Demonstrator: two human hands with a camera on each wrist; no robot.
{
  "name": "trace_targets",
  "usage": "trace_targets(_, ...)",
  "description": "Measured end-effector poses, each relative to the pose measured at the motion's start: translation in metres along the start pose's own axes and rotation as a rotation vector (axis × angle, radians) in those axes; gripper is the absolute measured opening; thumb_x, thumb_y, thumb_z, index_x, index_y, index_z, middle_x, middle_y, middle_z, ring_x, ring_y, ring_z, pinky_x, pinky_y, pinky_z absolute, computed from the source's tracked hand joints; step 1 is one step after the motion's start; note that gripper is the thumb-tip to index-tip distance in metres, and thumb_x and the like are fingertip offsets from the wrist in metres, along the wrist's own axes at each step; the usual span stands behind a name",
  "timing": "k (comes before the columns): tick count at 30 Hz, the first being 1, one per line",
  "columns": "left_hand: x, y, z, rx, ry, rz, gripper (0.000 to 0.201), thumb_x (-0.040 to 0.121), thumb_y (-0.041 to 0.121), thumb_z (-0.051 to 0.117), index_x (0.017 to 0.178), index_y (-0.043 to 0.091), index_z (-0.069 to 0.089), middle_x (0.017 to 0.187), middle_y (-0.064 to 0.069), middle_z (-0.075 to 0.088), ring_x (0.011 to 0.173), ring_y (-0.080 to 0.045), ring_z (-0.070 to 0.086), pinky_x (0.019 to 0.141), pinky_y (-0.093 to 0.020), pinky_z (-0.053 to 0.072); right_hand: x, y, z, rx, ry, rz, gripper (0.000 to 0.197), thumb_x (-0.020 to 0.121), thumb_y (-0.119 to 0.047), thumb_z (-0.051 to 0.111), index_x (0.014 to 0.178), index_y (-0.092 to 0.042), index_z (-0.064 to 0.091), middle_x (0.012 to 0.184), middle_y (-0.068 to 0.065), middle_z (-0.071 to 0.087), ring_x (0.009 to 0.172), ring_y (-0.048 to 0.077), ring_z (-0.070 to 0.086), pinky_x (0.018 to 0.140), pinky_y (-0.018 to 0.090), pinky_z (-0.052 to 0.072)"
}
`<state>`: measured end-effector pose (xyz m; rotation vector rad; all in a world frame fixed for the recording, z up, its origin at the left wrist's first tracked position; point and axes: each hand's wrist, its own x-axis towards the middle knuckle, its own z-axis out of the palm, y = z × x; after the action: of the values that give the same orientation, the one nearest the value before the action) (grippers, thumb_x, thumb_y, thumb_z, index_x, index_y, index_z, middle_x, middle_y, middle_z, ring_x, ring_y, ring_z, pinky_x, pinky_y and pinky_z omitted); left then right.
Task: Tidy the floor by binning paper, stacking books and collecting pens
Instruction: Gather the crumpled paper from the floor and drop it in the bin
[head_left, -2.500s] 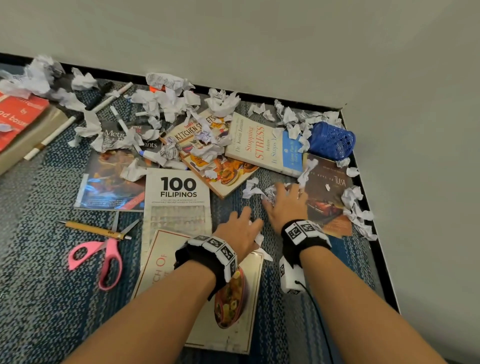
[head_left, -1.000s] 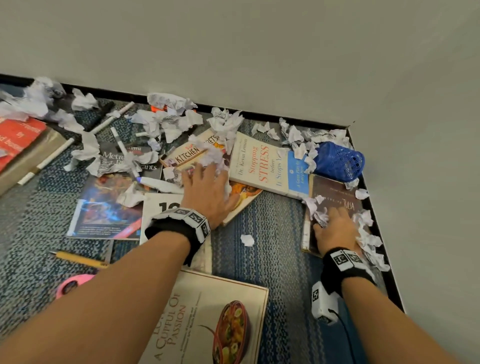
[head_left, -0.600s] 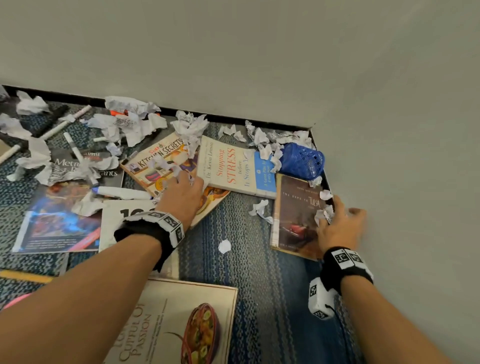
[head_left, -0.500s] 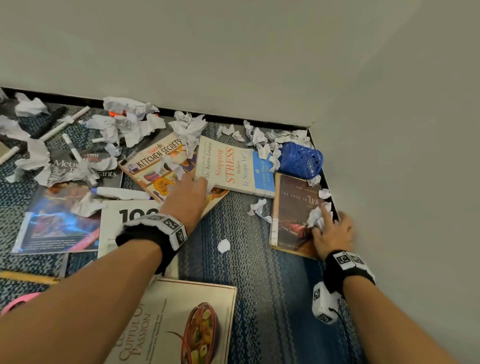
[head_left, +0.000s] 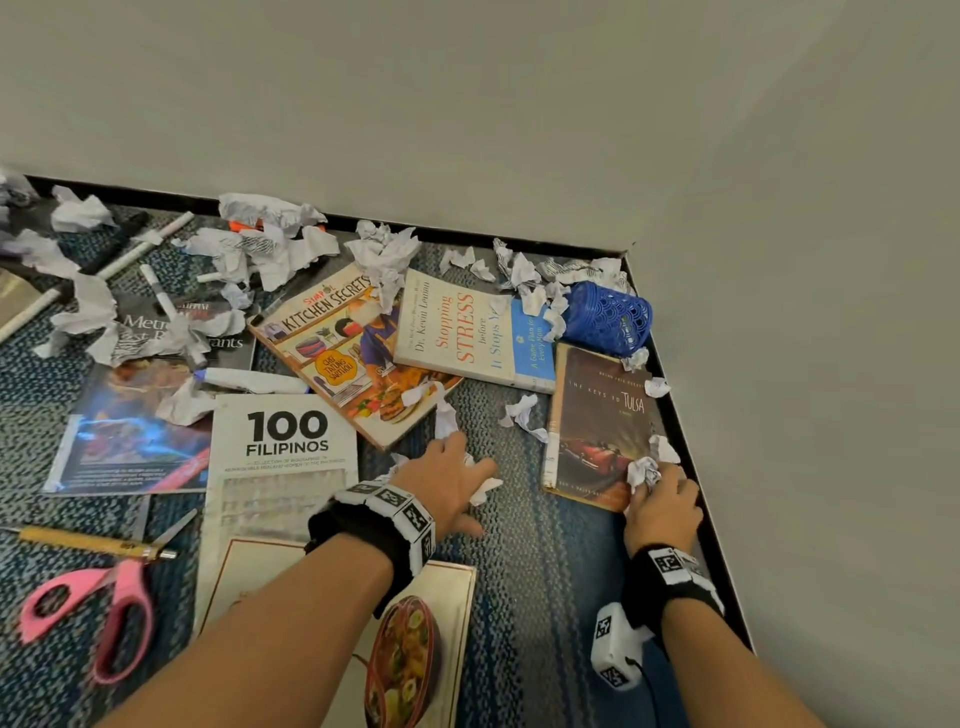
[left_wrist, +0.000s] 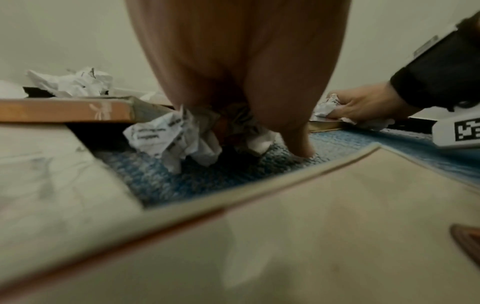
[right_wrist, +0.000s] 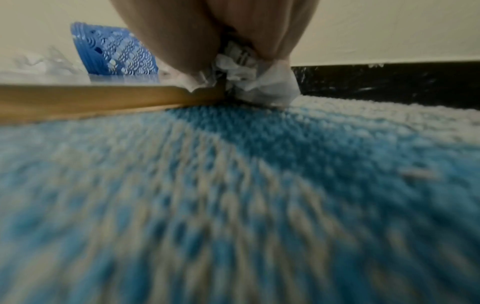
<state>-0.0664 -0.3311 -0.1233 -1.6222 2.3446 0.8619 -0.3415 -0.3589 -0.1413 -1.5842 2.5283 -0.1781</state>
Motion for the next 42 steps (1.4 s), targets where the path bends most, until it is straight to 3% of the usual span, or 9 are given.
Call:
trace_targets(6, 0.002, -0.005, -0.001, 0.036, 0.037, 0.018, 0.039, 0.087, 0.001, 0.057, 0.119, 0.013, 0.038, 0.124, -0.019, 0.037, 0.106, -0.038, 0.049, 0.082, -0.046, 0.048, 0.002, -0.029, -0.034, 0.165, 0.186, -0.144, 0.023, 0.088, -0.009, 0.056, 0.108, 0.003, 0.055, 0.101, 0.029, 0.053, 0.089, 0.043, 0.055, 0.075, 0.043, 0.045)
trace_targets(10, -0.001, 0.000, -0.012, 0.073, -0.037, 0.002, 0.046, 0.085, -0.004, 0.057, 0.125, 0.009, 0.038, 0.123, -0.022, 0.038, 0.104, -0.040, 0.054, 0.083, -0.048, 0.050, -0.014, -0.074, -0.044, 0.079, 0.226, -0.363, 0.028, 0.081, -0.014, 0.062, 0.106, -0.003, 0.058, 0.107, 0.022, 0.054, 0.094, 0.039, 0.053, 0.078, 0.042, 0.047)
trace_targets(17, -0.020, -0.008, -0.053, 0.080, -0.060, -0.005, 0.046, 0.090, 0.004, 0.058, 0.131, 0.007, 0.038, 0.122, -0.022, 0.045, 0.104, -0.040, 0.057, 0.082, -0.045, 0.047, -0.038, -0.120, -0.058, -0.038, 0.276, -0.491, 0.031, 0.082, -0.025, 0.062, 0.106, -0.006, 0.056, 0.120, 0.017, 0.048, 0.101, 0.037, 0.051, 0.077, 0.045, 0.050)
trace_targets(19, -0.025, -0.015, -0.071, 0.070, 0.036, 0.001, 0.043, 0.088, 0.003, 0.055, 0.128, 0.008, 0.039, 0.119, -0.021, 0.048, 0.104, -0.040, 0.056, 0.079, -0.043, 0.048, -0.040, -0.133, -0.055, -0.005, 0.176, -0.622, 0.032, 0.083, -0.025, 0.063, 0.106, -0.004, 0.058, 0.131, 0.015, 0.047, 0.103, 0.036, 0.055, 0.082, 0.044, 0.050)
trace_targets(23, -0.048, -0.033, -0.108, 0.076, 0.109, -0.010, 0.036, 0.089, -0.002, 0.049, 0.124, 0.006, 0.042, 0.120, -0.021, 0.050, 0.106, -0.037, 0.055, 0.076, -0.039, 0.045, -0.041, -0.139, -0.024, -0.231, -0.302, -0.803, 0.045, 0.089, -0.027, 0.057, 0.129, -0.008, 0.049, 0.146, 0.006, 0.036, 0.117, 0.031, 0.053, 0.094, 0.038, 0.046)
trace_targets(28, -0.092, -0.063, -0.143, 0.164, 0.062, -0.097, 0.047, 0.093, 0.010, 0.055, 0.137, 0.010, 0.038, 0.126, -0.021, 0.048, 0.109, -0.037, 0.056, 0.083, -0.038, 0.047, -0.063, -0.138, -0.018, -0.246, -0.359, -0.602, 0.035, 0.088, -0.025, 0.057, 0.117, -0.006, 0.056, 0.135, 0.011, 0.043, 0.111, 0.034, 0.056, 0.090, 0.040, 0.047)
trace_targets(32, -0.109, -0.056, -0.163, 0.152, 0.100, -0.092, 0.039, 0.096, 0.012, 0.051, 0.133, 0.006, 0.040, 0.123, -0.021, 0.049, 0.097, -0.033, 0.056, 0.070, -0.032, 0.038, -0.077, -0.150, -0.033, -0.222, -0.372, -0.526, 0.036, 0.089, -0.027, 0.055, 0.118, -0.006, 0.057, 0.126, 0.014, 0.051, 0.116, 0.033, 0.053, 0.094, 0.036, 0.043)
trace_targets(37, -0.108, -0.018, -0.164, 0.190, 0.167, 0.080, 0.036, 0.094, 0.002, 0.048, 0.129, 0.007, 0.041, 0.118, -0.019, 0.051, 0.101, -0.036, 0.057, 0.067, -0.034, 0.035, -0.107, -0.158, -0.088, 0.028, -0.110, -0.497, 0.021, 0.087, -0.020, 0.059, 0.100, -0.003, 0.059, 0.111, 0.017, 0.052, 0.103, 0.033, 0.053, 0.084, 0.035, 0.039)
trace_targets(42, -0.110, 0.065, -0.178, 0.162, 0.218, 0.365, 0.037, 0.095, 0.012, 0.054, 0.128, 0.003, 0.042, 0.118, -0.022, 0.054, 0.109, -0.037, 0.057, 0.080, -0.038, 0.043, -0.145, -0.117, -0.168, 0.131, 0.099, -0.389, 0.021, 0.081, -0.023, 0.061, 0.089, -0.004, 0.059, 0.096, 0.018, 0.053, 0.087, 0.035, 0.055, 0.070, 0.030, 0.034)
